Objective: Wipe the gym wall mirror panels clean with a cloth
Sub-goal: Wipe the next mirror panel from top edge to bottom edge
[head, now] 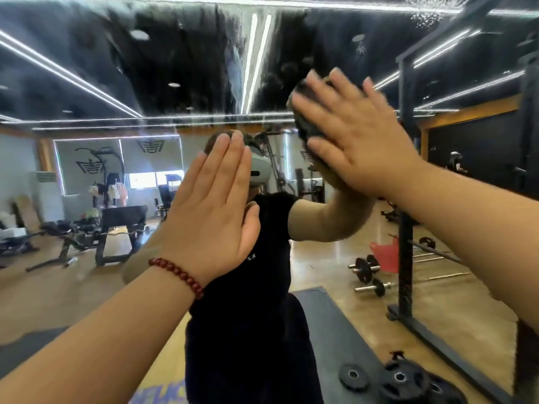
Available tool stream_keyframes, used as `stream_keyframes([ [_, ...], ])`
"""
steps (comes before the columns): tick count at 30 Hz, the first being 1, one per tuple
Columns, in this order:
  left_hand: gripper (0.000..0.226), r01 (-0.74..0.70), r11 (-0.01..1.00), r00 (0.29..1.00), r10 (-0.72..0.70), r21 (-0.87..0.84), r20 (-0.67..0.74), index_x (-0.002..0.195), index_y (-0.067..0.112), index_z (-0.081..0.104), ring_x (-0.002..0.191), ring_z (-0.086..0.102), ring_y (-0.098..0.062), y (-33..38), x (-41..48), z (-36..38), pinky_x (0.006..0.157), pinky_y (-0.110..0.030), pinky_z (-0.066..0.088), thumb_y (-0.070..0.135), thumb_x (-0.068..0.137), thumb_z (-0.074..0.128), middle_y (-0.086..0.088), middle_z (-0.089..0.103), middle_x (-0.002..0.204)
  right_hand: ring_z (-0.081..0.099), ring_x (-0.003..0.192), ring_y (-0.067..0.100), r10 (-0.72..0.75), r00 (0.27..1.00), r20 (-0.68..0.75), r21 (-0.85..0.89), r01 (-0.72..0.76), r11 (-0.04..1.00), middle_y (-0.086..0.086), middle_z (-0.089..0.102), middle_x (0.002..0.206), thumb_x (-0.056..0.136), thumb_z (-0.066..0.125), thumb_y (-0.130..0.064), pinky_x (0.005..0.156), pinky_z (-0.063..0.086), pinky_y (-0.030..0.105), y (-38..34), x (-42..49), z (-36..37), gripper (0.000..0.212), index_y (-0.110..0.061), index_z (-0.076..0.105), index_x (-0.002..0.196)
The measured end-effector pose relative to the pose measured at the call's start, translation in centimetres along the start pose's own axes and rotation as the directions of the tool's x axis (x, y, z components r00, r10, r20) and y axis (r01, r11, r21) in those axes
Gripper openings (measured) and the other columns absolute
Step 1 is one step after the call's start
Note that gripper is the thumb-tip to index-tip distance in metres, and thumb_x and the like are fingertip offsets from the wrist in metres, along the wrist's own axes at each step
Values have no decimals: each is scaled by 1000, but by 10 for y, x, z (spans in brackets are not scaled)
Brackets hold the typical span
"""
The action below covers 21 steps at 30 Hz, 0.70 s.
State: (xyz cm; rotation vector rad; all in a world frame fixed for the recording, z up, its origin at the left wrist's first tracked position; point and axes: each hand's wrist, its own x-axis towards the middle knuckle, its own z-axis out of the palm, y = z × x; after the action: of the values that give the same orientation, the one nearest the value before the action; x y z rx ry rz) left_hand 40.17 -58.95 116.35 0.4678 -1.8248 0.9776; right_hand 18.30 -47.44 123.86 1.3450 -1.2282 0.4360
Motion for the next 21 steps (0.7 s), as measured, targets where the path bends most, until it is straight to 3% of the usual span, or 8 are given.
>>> stream_keyframes([
  [1,68,-7,1000,1000,7,-14,-16,150,-5,29,149,16,-31,0,-1,0,123,-43,7,35,95,34,-21,22,160,17,151,28,87,996,-21,14,-87,996,2,22,163,103,23,-49,119,8,49,1,3,-1,57,-28,24,156],
  [3,67,-26,999,999,25,-30,-48,149,-6,32,148,19,-31,-1,-1,1,122,-45,12,33,95,36,-21,25,158,16,151,27,112,991,-73,-30,-114,993,2,22,163,104,24,-47,120,11,50,-12,-12,7,56,-28,25,156],
  [8,70,14,1000,999,-15,-27,-34,151,-5,27,150,15,-31,13,-15,7,123,-45,11,35,95,39,-21,20,160,16,152,25,-140,990,34,-61,142,988,-1,20,164,106,29,-47,120,16,52,-60,-102,32,52,-32,26,156],
  [11,71,33,999,999,-33,-15,-10,152,-5,25,150,14,-31,25,-26,10,124,-43,7,36,95,38,-21,18,161,16,152,23,-196,978,73,-37,199,979,-2,21,163,107,28,-48,120,17,50,-59,-106,30,51,-33,27,155],
  [13,70,46,999,999,-46,-3,-18,151,-5,26,150,15,-30,27,-26,11,124,-42,7,36,96,38,-20,20,160,17,151,23,-130,991,30,-47,131,990,-1,22,163,106,27,-48,120,15,50,-50,-81,25,52,-32,25,156],
  [17,68,53,999,998,-53,-4,-35,151,-5,28,150,17,-30,28,-25,11,124,-41,9,33,96,42,-20,22,160,15,152,22,179,982,-62,24,-178,984,-1,21,164,105,30,-44,122,11,49,-41,-42,18,53,-30,26,156],
  [19,66,61,998,997,-62,-24,-41,150,-5,30,150,18,-29,33,-31,12,124,-41,10,29,96,44,-20,24,159,15,152,23,224,970,-96,30,-222,975,0,22,163,104,31,-43,121,14,52,-54,-53,23,53,-29,27,155],
  [21,64,56,998,998,-57,-32,-35,150,-5,31,150,20,-29,39,-39,14,124,-42,12,27,96,45,-19,25,159,15,152,24,169,983,-71,31,-168,985,0,21,164,104,32,-44,119,17,55,-72,-83,32,54,-29,26,156],
])
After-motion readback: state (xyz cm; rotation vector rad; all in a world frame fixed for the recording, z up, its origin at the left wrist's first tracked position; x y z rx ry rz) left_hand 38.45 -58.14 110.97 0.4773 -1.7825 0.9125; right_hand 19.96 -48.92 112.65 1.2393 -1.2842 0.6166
